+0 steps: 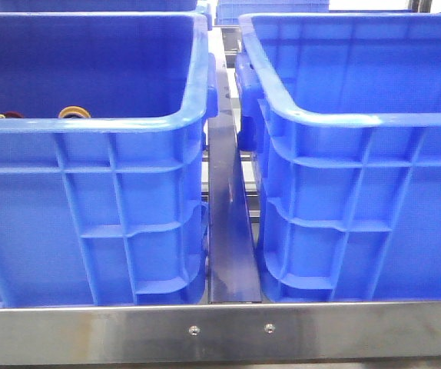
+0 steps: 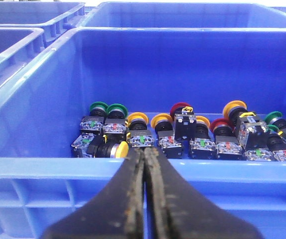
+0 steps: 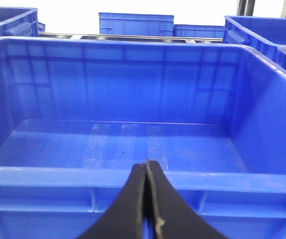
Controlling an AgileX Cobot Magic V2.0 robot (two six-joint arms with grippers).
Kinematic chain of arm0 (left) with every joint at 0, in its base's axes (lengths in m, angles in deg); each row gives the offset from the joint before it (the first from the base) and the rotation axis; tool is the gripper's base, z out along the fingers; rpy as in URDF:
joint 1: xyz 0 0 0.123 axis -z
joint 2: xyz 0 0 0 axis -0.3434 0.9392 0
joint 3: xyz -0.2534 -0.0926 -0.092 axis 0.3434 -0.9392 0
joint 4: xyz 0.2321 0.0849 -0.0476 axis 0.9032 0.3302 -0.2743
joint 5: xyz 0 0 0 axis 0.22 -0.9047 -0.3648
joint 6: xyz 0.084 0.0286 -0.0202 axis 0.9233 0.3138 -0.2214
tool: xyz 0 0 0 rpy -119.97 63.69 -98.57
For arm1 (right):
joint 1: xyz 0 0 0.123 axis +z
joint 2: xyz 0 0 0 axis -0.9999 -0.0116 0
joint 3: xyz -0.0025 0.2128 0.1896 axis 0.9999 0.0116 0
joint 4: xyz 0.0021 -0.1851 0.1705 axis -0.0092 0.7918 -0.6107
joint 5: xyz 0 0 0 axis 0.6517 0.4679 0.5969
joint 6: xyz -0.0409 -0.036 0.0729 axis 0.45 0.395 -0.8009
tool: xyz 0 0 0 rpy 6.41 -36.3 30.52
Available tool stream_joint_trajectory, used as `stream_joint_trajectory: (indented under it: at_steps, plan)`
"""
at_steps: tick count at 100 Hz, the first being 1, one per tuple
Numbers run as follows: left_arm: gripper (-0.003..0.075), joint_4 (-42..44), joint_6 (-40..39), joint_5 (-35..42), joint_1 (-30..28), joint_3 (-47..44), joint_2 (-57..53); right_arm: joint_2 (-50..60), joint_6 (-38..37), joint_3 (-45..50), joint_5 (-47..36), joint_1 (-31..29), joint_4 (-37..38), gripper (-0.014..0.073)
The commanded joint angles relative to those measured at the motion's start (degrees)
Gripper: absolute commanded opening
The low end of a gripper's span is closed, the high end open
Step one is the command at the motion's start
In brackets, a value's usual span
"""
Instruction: Pick red and yellow buttons and place in box
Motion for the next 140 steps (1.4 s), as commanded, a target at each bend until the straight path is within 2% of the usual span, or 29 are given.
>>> stream_joint_trajectory:
  at_steps: [1, 38, 58, 96, 116, 121, 126, 138, 139, 140]
  plan:
    - [-0.0020, -0.3, -0.6, 4.6, 0.2, -1.2, -1.8, 1.3, 0.1, 0.3, -5.0, 0.1, 0.6, -0.0102]
    - [-0.0020, -0.3, -0.6, 4.5, 0.2, -1.0, -1.5, 1.3, 0.1, 0.3, -5.0, 0.1, 0.6, -0.0102]
    - [-0.0020, -2.5, -0.6, 3.1, 0.2, 4.6, 2.8, 1.3, 0.1, 0.3, -5.0, 0.1, 0.6, -0.0102]
    - [-0.0020, -2.5, -0.6, -13.2, 0.2, 26.4, 24.5, 1.3, 0.1, 0.3, -5.0, 0.1, 0.6, -0.0102]
    - [-0.0013, -2.5, 1.7, -15.2, 0.2, 34.5, 38.5, 1.3, 0.1, 0.3, -5.0, 0.1, 0.6, -0.0102]
    - [0.0021, -2.5, 3.1, -15.3, 0.2, 36.3, 41.8, 1.3, 0.1, 0.3, -5.0, 0.1, 0.6, -0.0102]
    - [0.0088, -2.5, 3.3, -15.8, 0.2, 38.6, 45.1, 1.3, 0.1, 0.3, -5.0, 0.1, 0.6, -0.0102]
    - [0.0349, -3.6, 3.3, -18.2, 1.0, 44.3, 53.2, 1.3, 0.1, 0.3, -5.0, 0.1, 0.6, -0.0102]
    - [0.0399, -3.6, 3.3, -18.7, 1.3, 45.1, 54.1, 1.3, 0.1, 0.3, -5.0, 0.1, 0.6, -0.0102]
    - [0.0399, -3.6, 3.3, -18.9, 1.3, 45.4, 54.1, 1.3, 0.1, 0.3, -5.0, 0.1, 0.6, -0.0102]
